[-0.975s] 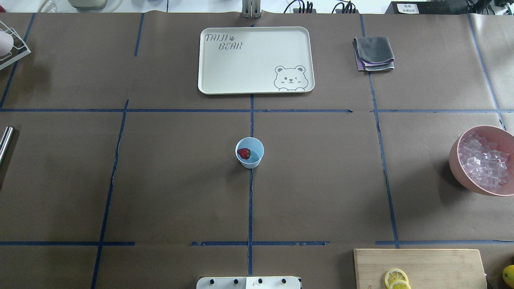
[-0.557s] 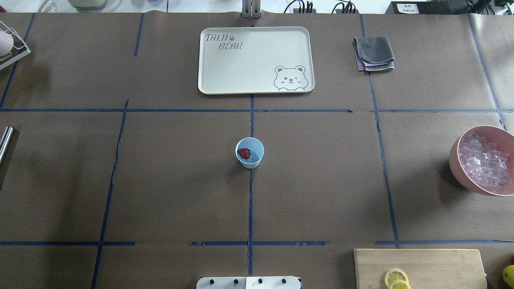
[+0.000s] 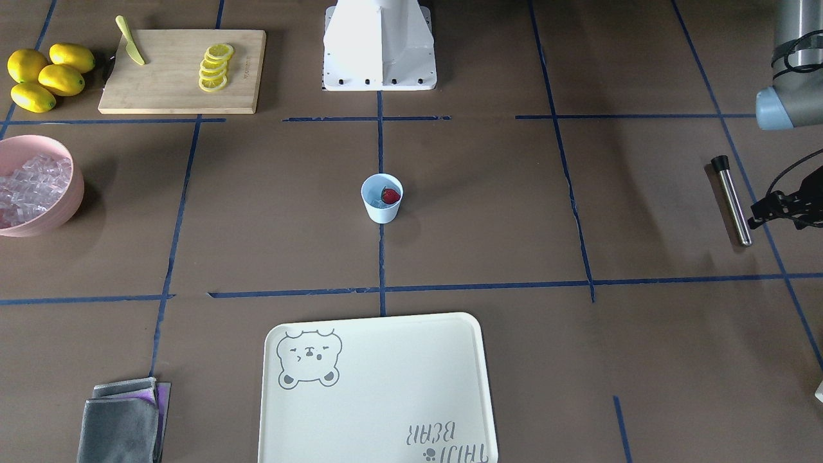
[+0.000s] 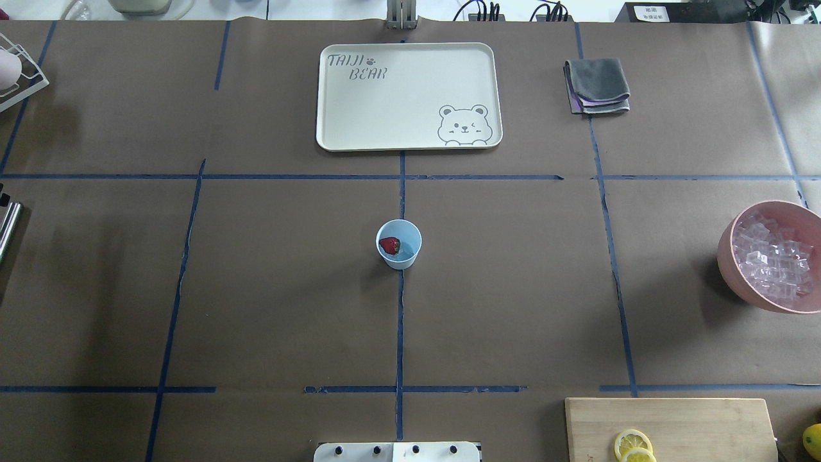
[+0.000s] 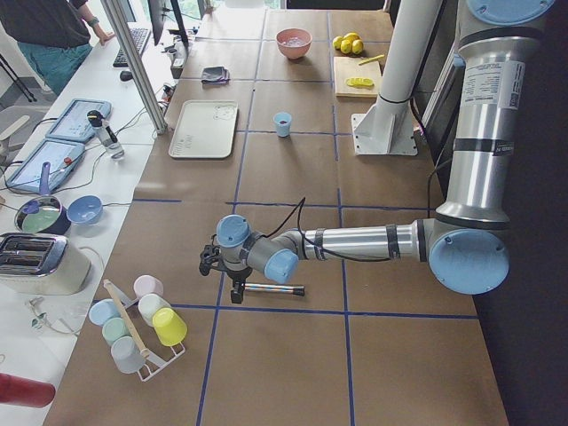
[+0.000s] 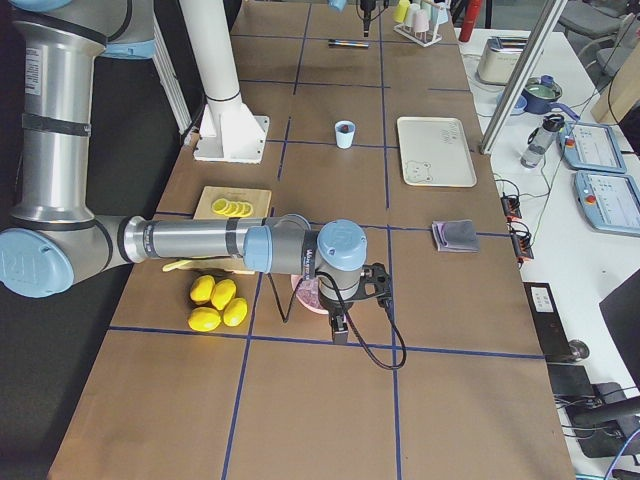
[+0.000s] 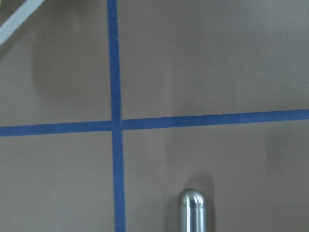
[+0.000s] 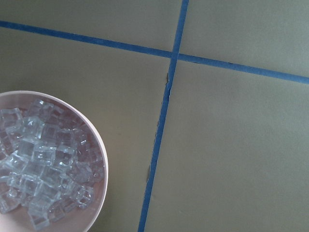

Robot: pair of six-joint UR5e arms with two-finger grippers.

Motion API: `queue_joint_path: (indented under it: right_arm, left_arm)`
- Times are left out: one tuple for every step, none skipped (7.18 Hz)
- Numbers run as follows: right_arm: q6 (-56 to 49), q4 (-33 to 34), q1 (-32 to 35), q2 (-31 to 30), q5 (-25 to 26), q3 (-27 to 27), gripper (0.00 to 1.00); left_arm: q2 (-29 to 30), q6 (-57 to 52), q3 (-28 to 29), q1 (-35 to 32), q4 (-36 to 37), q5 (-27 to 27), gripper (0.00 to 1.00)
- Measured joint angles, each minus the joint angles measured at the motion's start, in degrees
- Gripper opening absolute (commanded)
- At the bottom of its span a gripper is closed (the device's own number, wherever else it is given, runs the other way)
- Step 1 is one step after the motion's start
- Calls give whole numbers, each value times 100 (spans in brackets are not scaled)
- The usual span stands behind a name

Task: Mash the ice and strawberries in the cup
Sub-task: 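Grasp the metal pestle with the left gripper and lift it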

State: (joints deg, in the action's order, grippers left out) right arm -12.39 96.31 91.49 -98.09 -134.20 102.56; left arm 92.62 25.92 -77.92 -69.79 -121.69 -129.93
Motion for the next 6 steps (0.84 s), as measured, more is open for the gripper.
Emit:
queue_joint_path:
  right_arm:
    - [0,1,0,0,-1,0,100]
    - [0,0,0,0,-1,1,100]
    - [-2,-4,0,-3,-1,0,100]
    - [-4,-4,0,-4,-1,0,100]
    - [-2,-2,0,-4,-1,1,100]
    - [-3,-4,0,-4,-1,3,100]
  left_arm:
    - [-12,84,120,132,-225,2,100]
    - [-29,171,245,215,-479,5,100]
    - [-37,253,305,276,-642,9,100]
    - [-39,290,327,347,-709,11,95]
    - [-42,300,334,416,-731,11,71]
    - [-45,307,336,459,-738,12,43]
